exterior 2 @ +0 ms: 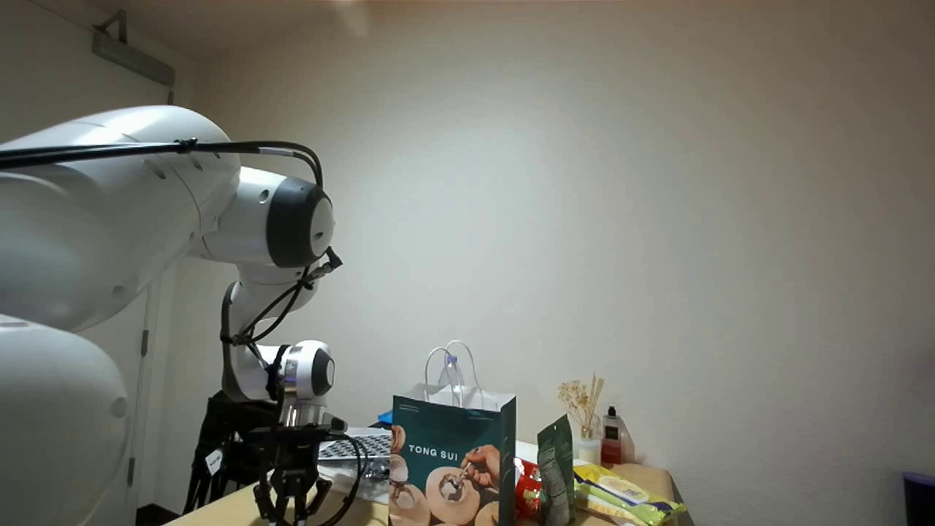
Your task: Put the blue packet in the green bag
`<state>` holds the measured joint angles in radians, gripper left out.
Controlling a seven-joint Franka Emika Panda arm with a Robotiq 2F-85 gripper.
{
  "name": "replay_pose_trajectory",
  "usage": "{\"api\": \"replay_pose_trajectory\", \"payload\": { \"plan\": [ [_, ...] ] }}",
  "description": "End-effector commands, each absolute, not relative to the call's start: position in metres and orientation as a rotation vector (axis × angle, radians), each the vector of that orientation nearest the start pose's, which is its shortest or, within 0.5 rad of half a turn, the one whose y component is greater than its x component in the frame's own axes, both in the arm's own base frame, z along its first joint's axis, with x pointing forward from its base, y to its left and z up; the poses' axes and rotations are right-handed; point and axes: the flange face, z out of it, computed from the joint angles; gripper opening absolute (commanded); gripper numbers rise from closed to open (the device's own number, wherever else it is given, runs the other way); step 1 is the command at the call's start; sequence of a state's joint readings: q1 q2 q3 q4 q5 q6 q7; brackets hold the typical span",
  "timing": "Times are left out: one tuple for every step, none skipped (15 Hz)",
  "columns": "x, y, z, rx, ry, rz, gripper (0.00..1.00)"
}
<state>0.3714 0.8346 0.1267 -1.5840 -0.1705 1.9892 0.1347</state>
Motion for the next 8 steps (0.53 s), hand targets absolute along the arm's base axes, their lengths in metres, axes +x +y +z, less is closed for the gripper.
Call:
{"api": "replay_pose_trajectory", "payload": {
  "plan": [
    [0.579, 0.288, 0.122, -3.163, -0.716, 0.649, 0.03],
    [0.58, 0.288, 0.123, -3.163, -0.715, 0.643, 0.02],
    [0.58, 0.288, 0.124, -3.164, -0.715, 0.637, 0.01],
    [0.58, 0.288, 0.127, -3.168, -0.711, 0.635, 0.0],
    [0.578, 0.288, 0.133, -3.192, -0.69, 0.616, 0.02],
    [0.577, 0.289, 0.139, -3.203, -0.678, 0.6, 0.02],
    [0.575, 0.289, 0.151, -3.237, -0.643, 0.571, 0.04],
    [0.573, 0.29, 0.162, -3.266, -0.611, 0.544, 0.03]
  ]
}}
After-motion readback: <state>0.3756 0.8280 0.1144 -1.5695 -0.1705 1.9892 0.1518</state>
